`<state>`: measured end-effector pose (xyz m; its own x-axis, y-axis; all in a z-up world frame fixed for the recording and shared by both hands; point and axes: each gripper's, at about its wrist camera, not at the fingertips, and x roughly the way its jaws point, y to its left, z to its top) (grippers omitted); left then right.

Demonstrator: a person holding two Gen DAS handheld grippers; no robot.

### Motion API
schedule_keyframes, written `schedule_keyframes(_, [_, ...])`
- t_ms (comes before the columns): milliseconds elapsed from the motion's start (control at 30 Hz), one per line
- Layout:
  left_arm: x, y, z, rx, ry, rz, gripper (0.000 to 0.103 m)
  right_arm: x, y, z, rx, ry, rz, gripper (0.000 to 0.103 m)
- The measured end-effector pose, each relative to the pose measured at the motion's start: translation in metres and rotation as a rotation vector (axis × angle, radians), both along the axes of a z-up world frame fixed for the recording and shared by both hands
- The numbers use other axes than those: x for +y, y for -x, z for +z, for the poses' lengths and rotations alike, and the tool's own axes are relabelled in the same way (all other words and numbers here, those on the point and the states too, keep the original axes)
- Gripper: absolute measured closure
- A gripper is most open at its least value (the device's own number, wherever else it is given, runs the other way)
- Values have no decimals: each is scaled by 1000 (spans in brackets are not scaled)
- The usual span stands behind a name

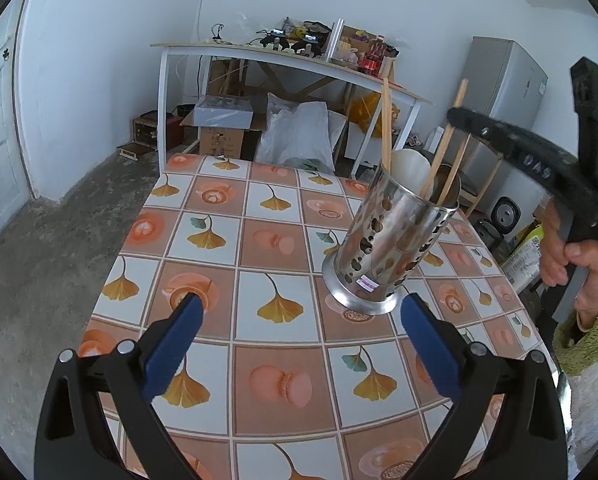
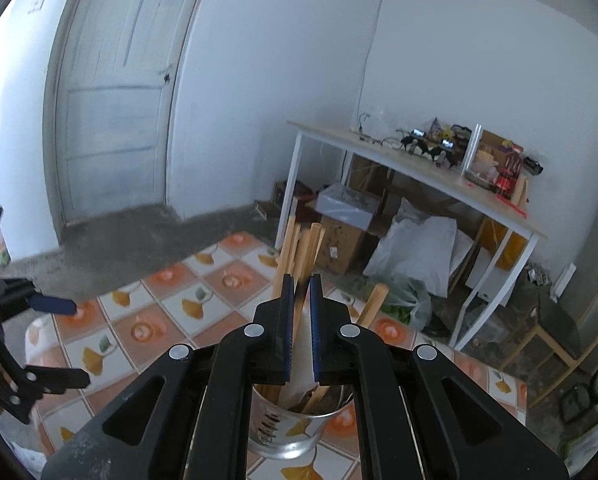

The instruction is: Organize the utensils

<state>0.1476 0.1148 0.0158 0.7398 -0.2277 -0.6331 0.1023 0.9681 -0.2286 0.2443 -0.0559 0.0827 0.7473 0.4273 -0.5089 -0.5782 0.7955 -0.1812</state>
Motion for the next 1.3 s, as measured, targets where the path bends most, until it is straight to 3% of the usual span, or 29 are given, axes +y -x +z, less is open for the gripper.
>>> schedule_keyframes(367, [-6,7,2,-1,-7,-9,6,-1,-6,-5,76,-22,-22,97])
schedule_keyframes(600, [-8,23,13,-22,-9,1,6,-22,22,25,84,-159,-34,69])
schedule_keyframes(833, [-12,48,29,-53,-19,3,6,-53,87,47,117,-270,-172,23])
schedule_keyframes(1033, [-21,72,40,-61,-79,25,6,-76,137,29,203,-262,-342,10])
schedule_keyframes(1300, [-31,96,41,-28,-131,82,6,-76,181,2,246,-147,-505,8])
